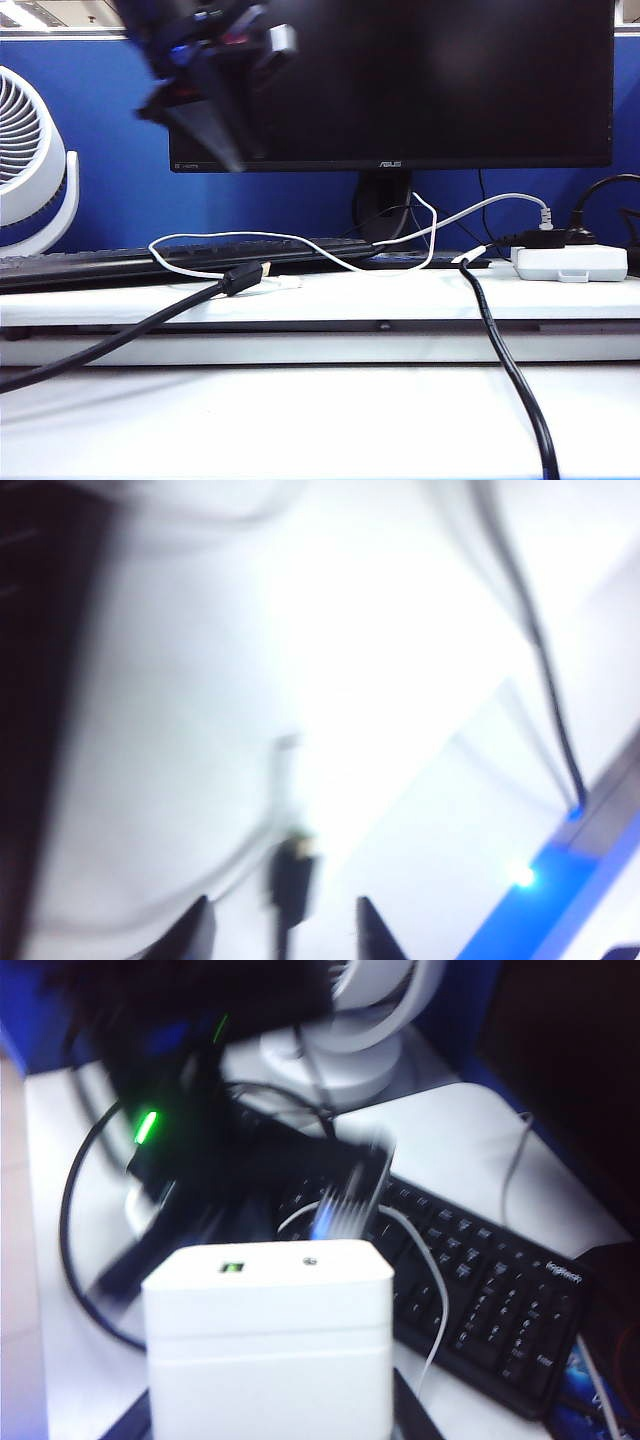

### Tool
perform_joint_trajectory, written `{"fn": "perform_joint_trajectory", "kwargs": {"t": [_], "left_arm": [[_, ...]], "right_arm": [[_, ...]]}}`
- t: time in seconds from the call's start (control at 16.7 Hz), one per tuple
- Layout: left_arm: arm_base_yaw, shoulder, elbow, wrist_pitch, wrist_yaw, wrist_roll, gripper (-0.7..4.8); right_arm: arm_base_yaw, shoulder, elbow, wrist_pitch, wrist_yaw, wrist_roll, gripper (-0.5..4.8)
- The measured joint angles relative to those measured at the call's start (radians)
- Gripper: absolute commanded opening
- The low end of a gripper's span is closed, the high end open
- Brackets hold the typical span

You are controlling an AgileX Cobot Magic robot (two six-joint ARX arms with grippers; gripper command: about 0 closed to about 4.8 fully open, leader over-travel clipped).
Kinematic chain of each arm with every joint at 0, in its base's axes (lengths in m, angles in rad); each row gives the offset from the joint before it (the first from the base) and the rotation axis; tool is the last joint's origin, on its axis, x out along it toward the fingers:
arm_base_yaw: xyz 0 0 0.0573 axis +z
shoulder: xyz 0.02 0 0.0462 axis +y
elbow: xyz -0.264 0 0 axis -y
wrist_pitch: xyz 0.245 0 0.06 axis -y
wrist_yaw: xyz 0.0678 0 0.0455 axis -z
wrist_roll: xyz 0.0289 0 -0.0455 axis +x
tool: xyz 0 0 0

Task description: Pick up the Type-C charging cable and the charging base, insert one end of the Type-C charger into the corresponding slot on the base, and finally place the plugged-in charger back on the table.

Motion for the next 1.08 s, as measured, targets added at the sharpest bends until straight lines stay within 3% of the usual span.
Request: {"fn": "perform_joint_trajectory", "kwargs": {"t": [0.06,0.18,0.42,1.08], "left_arm": [[-0.032,0.004,0.0,0.003,-0.014,0.023,2.08],[-0.115,0.037,0.001,0.004,-0.132,0.091,2.09],[-0.162,0.106,0.0,0.003,-0.26,0.126,2.09],[-0.156,0.172,0.0,0.048,-0.254,0.103,2.09]], "right_arm": [[0.0,-0.005,0.0,0.014,0.002,0.018,0.53],[0.0,-0.024,0.0,0.054,0.001,0.047,0.53],[-0.001,-0.046,0.002,0.085,0.001,0.086,0.53],[0.0,-0.066,0.002,0.089,-0.002,0.09,0.53]]}}
